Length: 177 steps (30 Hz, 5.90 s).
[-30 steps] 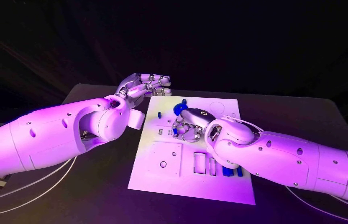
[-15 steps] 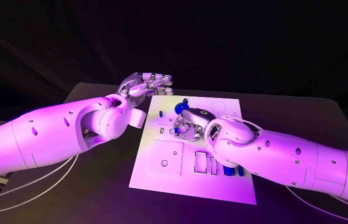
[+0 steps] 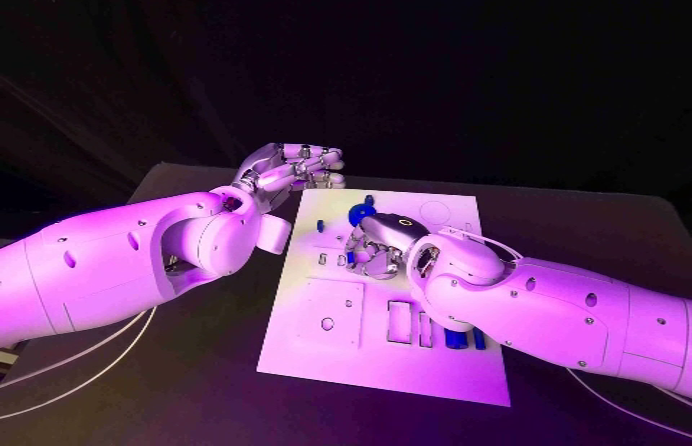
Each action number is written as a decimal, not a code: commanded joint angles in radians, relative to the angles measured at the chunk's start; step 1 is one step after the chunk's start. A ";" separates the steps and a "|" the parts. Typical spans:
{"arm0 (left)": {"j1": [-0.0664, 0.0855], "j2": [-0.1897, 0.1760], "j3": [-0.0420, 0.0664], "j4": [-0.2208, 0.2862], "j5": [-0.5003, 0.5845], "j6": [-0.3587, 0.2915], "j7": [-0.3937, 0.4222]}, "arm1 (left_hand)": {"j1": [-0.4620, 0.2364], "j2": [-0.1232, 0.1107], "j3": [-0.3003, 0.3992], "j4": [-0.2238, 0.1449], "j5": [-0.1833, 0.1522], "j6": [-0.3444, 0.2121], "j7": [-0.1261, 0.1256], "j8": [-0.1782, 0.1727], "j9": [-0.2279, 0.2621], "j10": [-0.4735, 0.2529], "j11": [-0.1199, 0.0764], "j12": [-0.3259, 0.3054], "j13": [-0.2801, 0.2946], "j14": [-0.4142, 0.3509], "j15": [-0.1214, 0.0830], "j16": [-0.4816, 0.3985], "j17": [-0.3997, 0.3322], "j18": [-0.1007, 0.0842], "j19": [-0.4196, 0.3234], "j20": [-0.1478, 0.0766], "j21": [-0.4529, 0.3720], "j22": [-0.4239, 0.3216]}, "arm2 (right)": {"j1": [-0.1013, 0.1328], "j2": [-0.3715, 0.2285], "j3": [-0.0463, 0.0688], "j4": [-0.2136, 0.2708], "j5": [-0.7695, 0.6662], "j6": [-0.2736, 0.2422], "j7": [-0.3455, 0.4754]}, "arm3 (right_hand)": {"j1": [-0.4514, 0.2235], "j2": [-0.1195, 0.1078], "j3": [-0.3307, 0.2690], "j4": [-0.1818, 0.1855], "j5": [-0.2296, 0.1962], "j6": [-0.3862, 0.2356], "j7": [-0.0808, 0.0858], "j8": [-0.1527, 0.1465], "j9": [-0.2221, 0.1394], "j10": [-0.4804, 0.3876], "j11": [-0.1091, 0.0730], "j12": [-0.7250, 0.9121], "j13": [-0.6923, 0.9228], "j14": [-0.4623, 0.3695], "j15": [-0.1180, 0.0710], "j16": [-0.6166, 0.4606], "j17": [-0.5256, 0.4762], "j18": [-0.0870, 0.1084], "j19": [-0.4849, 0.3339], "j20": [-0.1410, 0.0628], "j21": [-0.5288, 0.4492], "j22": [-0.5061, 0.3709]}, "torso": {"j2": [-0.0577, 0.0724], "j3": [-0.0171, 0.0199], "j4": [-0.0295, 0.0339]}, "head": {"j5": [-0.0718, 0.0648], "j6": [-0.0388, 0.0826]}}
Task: Assemble the parts on the task board
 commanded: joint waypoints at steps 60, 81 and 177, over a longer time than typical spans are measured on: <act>0.000 -0.007 0.000 -0.008 -0.034 0.037 -0.021 | 0.000 0.013 -0.004 -0.004 0.000 0.034 -0.014 0.005 0.005 0.031 -0.009 0.000 0.005 0.016 -0.007 -0.006 0.007 0.006 0.003 -0.001 -0.003 -0.003 | -0.003 -0.041 -0.001 0.056 0.003 -0.115 0.069 | -0.053 -0.082 -0.092 0.031 -0.057 -0.183 0.059 -0.074 -0.028 -0.105 0.053 -0.082 -0.012 0.101 0.047 0.001 0.259 0.000 0.075 0.040 -0.028 0.215 | -0.002 0.0007 0.0002 | -0.003 0.002; 0.018 0.007 0.000 -0.119 -0.611 0.280 -0.539 | -0.163 -0.020 -0.168 0.151 0.001 0.181 -0.137 0.042 0.071 0.353 -0.154 0.254 0.238 0.438 -0.171 1.123 1.096 -0.008 0.453 -0.222 0.488 0.285 | 0.133 -0.421 0.020 0.252 0.548 -0.075 0.283 | -0.034 -0.058 -0.114 0.045 0.006 -0.142 0.048 -0.032 -0.028 -0.112 0.043 -0.086 -0.023 0.089 0.039 -0.028 0.216 0.014 0.048 0.035 -0.076 0.170 | -0.043 -0.0031 -0.0098 | -0.015 0.001; 0.086 0.369 -0.059 -0.356 -0.901 0.626 -1.029 | -0.156 0.109 -0.419 0.244 0.001 0.019 -0.176 0.348 0.480 0.271 -0.187 0.969 0.951 0.470 -0.203 1.281 1.318 -0.111 0.611 -0.252 1.070 1.084 | 0.153 -0.519 0.013 0.249 0.636 -0.021 0.222 | -0.047 -0.049 -0.133 0.064 0.037 -0.132 0.042 -0.017 -0.032 -0.117 0.037 -0.095 -0.036 0.085 0.033 -0.038 0.203 0.019 0.041 0.029 -0.093 0.154 | -0.061 0.0114 -0.0061 | -0.015 -0.072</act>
